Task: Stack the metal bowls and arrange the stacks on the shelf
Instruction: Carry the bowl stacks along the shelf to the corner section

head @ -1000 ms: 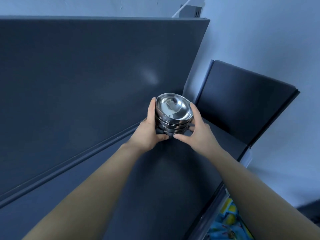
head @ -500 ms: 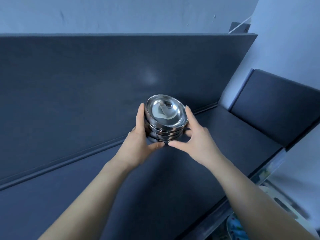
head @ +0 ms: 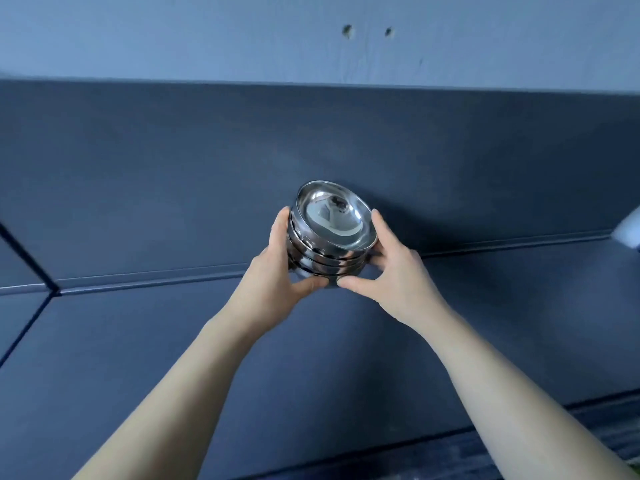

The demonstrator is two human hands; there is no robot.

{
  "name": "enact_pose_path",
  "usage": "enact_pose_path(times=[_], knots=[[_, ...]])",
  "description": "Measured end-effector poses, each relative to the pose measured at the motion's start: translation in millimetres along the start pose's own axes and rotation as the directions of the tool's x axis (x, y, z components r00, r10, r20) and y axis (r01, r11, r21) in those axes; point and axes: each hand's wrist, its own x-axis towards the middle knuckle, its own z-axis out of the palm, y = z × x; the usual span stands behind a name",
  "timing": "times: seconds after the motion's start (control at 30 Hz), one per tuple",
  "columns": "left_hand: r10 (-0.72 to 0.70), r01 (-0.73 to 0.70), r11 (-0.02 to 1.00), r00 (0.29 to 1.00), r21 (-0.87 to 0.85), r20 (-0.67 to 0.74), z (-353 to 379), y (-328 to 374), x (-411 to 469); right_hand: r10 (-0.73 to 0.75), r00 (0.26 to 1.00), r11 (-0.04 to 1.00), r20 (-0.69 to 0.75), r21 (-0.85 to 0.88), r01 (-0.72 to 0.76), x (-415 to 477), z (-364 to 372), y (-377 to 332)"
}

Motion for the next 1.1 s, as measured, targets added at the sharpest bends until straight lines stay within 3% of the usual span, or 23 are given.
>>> enact_pose_path(times=[0.2, 0.67, 0.87, 1.1], knots=[[-0.116, 0.125, 0.992, 0.972, 0.033, -0.205, -70, -30, -61, -0.138, 0.975, 0.990, 0.173, 0.016, 0.138, 7, 73, -57], [-0.329, 0.393, 0.919, 0.795, 0.019, -0.510, -234, -112, -224, -0.374, 0.824, 0.926, 0.426, 0.117, 0.360, -29, 281, -186], [-0.336, 0.432, 0.900, 0.772, 0.057, -0.540, -330, -167, -281, -0.403, 0.797, 0.914, 0.449, 0.154, 0.376, -50, 388, -255], [-0.338, 0.434, 0.897, 0.792, 0.079, -0.509, -429, -219, -316, -0.350, 0.822, 0.936, 0.449, 0.191, 0.294, -65, 484, -323]])
